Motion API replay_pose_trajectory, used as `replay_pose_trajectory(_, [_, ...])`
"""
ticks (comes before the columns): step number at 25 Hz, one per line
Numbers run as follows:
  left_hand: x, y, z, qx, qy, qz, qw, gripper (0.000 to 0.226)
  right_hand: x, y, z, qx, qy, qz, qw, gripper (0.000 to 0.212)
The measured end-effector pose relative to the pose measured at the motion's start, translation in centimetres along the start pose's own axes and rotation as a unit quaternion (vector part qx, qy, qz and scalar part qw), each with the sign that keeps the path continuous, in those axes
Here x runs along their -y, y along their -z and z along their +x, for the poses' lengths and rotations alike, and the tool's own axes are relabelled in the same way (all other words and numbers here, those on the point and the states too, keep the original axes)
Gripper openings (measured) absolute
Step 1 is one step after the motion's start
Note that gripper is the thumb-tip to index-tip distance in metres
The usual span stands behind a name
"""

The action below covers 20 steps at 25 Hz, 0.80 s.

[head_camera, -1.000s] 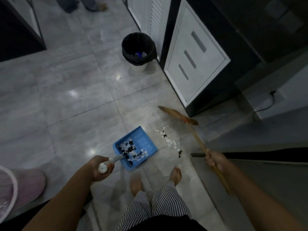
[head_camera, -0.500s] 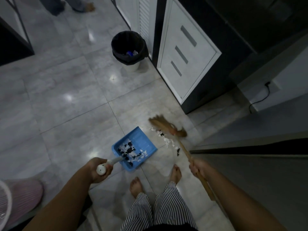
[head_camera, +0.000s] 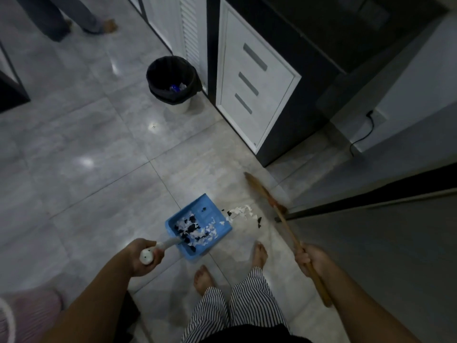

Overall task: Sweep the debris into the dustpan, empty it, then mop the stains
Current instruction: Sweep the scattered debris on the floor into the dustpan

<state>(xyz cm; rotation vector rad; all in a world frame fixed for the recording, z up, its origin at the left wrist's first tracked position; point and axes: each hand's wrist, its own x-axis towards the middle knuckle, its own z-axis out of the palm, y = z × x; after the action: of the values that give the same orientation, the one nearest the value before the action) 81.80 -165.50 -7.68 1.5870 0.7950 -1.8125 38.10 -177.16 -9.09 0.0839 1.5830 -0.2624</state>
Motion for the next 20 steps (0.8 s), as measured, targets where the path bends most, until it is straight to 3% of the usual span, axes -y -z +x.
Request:
replay_pose_trajectory(6, [0.7,-0.5,0.3,-0.019,0.003,0.073,0.997,0.034,-4.9,-7.8,1.5,0.136,-0.095,0.108,0.98,0.04])
replay_pose_trajectory(9, [0.9,-1.0,0.6,-0.014,-0.002,0.076,0.997,0.032,-6.5,-8.2,-0.2,0.17,-0.132,0.087,0.973,0.041])
replay_pose_trajectory(15, [2.0,-1.0,0.5,0.003,-0.011,0.048,0.999,0.033,-4.0,-3.3,-4.4,0.101,-0.08,0.021,0.991,0.036])
replay_pose_trajectory(20, [2.7,1.3,0.0,0.02,-0.001,0.023,1.0,0.034,-1.6,-1.6,-2.4,0.022,-0.025,-0.006,0.999,0.034])
